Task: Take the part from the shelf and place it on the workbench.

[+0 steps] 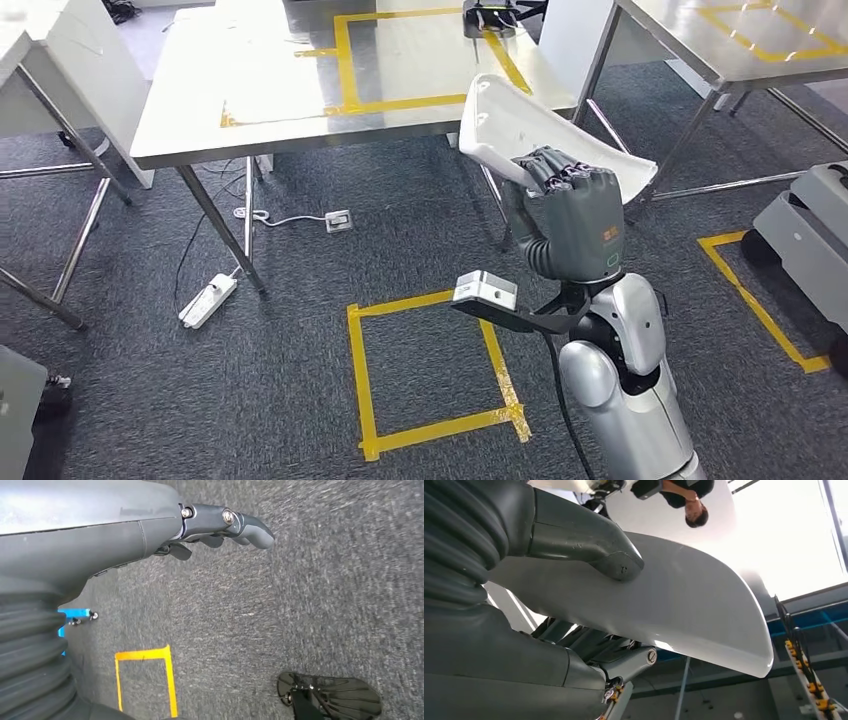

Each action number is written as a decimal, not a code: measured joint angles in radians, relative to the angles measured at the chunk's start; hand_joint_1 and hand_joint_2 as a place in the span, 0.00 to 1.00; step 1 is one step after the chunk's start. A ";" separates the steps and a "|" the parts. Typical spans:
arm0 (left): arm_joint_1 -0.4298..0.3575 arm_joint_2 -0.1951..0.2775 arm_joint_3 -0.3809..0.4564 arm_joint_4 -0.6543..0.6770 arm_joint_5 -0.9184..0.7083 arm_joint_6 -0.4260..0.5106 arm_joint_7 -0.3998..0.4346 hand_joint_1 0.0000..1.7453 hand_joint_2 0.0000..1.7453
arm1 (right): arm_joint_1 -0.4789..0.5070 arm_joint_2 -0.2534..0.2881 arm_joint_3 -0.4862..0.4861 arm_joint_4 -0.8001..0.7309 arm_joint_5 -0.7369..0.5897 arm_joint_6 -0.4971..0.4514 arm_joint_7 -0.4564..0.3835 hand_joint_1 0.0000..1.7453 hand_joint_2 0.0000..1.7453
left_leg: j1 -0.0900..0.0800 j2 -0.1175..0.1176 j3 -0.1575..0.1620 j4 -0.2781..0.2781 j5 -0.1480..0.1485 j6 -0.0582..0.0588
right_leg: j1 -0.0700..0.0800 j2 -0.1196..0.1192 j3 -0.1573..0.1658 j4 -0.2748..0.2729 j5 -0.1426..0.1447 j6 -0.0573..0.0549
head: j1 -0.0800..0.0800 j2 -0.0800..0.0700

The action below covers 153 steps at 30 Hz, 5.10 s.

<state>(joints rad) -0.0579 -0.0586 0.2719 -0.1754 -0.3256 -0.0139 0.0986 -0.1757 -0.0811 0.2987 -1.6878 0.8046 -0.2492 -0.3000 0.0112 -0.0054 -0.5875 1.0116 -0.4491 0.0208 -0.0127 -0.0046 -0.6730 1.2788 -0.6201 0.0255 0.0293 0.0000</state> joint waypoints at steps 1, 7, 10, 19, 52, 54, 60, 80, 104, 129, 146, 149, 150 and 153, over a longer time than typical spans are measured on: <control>0.001 0.000 0.000 0.000 -0.001 0.000 0.000 0.00 1.00 | 0.003 0.000 0.000 0.002 -0.002 -0.003 -0.001 1.00 1.00 | 0.000 -0.008 -0.001 0.002 0.000 0.000 | -0.001 0.002 -0.014 0.021 0.004 0.002 | 0.000 0.000; -0.001 0.000 0.000 -0.001 -0.009 0.000 0.002 0.00 1.00 | 0.006 -0.001 -0.007 0.008 -0.014 -0.009 -0.011 1.00 1.00 | 0.001 -0.035 -0.009 0.022 -0.008 -0.029 | -0.005 0.012 0.097 -0.241 0.131 -0.005 | 0.000 0.000; 0.000 0.001 0.000 -0.001 -0.012 -0.001 0.003 0.00 1.00 | 0.007 -0.002 -0.008 0.010 -0.026 -0.009 -0.021 1.00 1.00 | 0.002 -0.032 -0.014 0.018 -0.008 -0.049 | -0.003 0.010 0.094 -0.246 0.138 -0.028 | -0.001 0.000; -0.001 0.007 0.000 -0.001 -0.017 -0.006 0.005 0.00 1.00 | 0.006 -0.004 -0.016 0.039 -0.041 -0.006 -0.021 1.00 1.00 | 0.000 0.001 -0.073 0.171 -0.060 -0.048 | 0.004 -0.003 0.098 -0.251 0.138 -0.049 | -0.006 0.000; 0.020 0.013 0.000 0.002 -0.015 -0.011 -0.009 0.00 1.00 | 0.037 -0.023 -0.023 0.101 -0.060 -0.003 -0.033 1.00 1.00 | -0.018 0.005 -0.082 0.064 0.007 -0.026 | 0.008 0.002 0.176 -0.250 0.066 -0.045 | -0.010 0.000; 0.021 0.013 0.000 0.003 -0.014 -0.010 -0.009 0.00 1.00 | 0.035 -0.024 -0.023 0.103 -0.061 -0.001 -0.033 1.00 1.00 | -0.023 0.005 -0.070 0.031 0.013 -0.015 | 0.010 0.004 0.194 -0.252 0.056 -0.032 | -0.010 0.000; 0.019 0.010 0.000 0.002 -0.014 -0.008 -0.015 0.00 1.00 | 0.022 -0.033 -0.021 0.111 -0.086 -0.005 -0.041 1.00 1.00 | -0.013 -0.005 0.012 0.009 -0.024 0.013 | 0.007 0.005 0.059 -0.026 0.036 -0.003 | -0.003 0.000; 0.026 0.014 0.001 0.003 -0.010 -0.008 -0.027 0.00 1.00 | 0.007 -0.041 0.003 0.117 -0.094 -0.006 -0.015 1.00 1.00 | -0.010 -0.002 -0.087 0.202 -0.221 -0.050 | 0.005 0.011 0.184 -0.262 0.078 -0.058 | -0.006 0.000; 0.002 0.021 0.001 0.001 -0.056 -0.018 -0.010 0.00 1.00 | -0.110 -0.042 0.002 0.281 -0.097 0.070 0.043 1.00 1.00 | -0.006 -0.006 0.108 0.160 -0.125 -0.051 | -0.008 0.007 0.024 -0.231 0.194 -0.040 | -0.002 0.000; -0.047 0.023 -0.002 0.002 -0.079 -0.078 0.013 0.00 0.50 | -0.755 -0.025 -0.009 1.327 0.047 0.208 0.285 0.00 0.00 | -0.014 -0.018 -0.039 0.031 0.008 -0.001 | 0.007 0.013 0.057 -0.230 0.155 -0.012 | -0.001 0.000; -0.027 0.029 0.000 0.004 -0.075 -0.043 0.039 0.00 0.00 | -0.746 0.018 -0.076 1.300 -0.188 0.198 -0.059 0.00 0.00 | -0.018 -0.016 -0.026 0.012 0.013 0.005 | 0.004 0.017 0.070 -0.252 0.162 -0.014 | -0.002 0.000; -0.022 0.028 0.001 0.004 -0.067 -0.035 0.036 0.00 0.00 | -0.709 0.013 -0.107 1.188 -0.344 0.275 -0.150 0.00 0.00 | -0.007 -0.010 -0.017 -0.012 0.029 0.011 | 0.006 0.015 0.041 -0.179 0.104 -0.003 | 0.002 0.000; -0.019 0.028 0.003 0.004 -0.064 -0.032 0.033 0.00 0.00 | -0.694 0.010 -0.110 1.148 -0.382 0.292 -0.160 0.00 0.00 | -0.006 -0.009 -0.017 -0.013 0.030 0.013 | 0.006 0.014 0.015 -0.118 0.069 0.001 | 0.004 0.000; -0.005 0.028 0.010 0.005 -0.057 -0.026 0.024 0.00 0.00 | -0.646 -0.002 -0.111 1.053 -0.447 0.313 -0.163 0.00 0.00 | -0.005 -0.006 -0.023 -0.008 0.031 0.012 | -0.003 0.013 -0.037 0.017 0.024 0.013 | 0.005 0.000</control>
<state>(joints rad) -0.0630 -0.0311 0.2823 -0.1703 -0.3830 -0.0399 0.1229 -0.8220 -0.0826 0.1880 -0.6346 0.3574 0.0642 -0.4629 0.0060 -0.0115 -0.6106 1.0038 -0.4184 0.0332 -0.0156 0.0079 -0.7103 1.2956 -0.5965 0.0387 0.0345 0.0000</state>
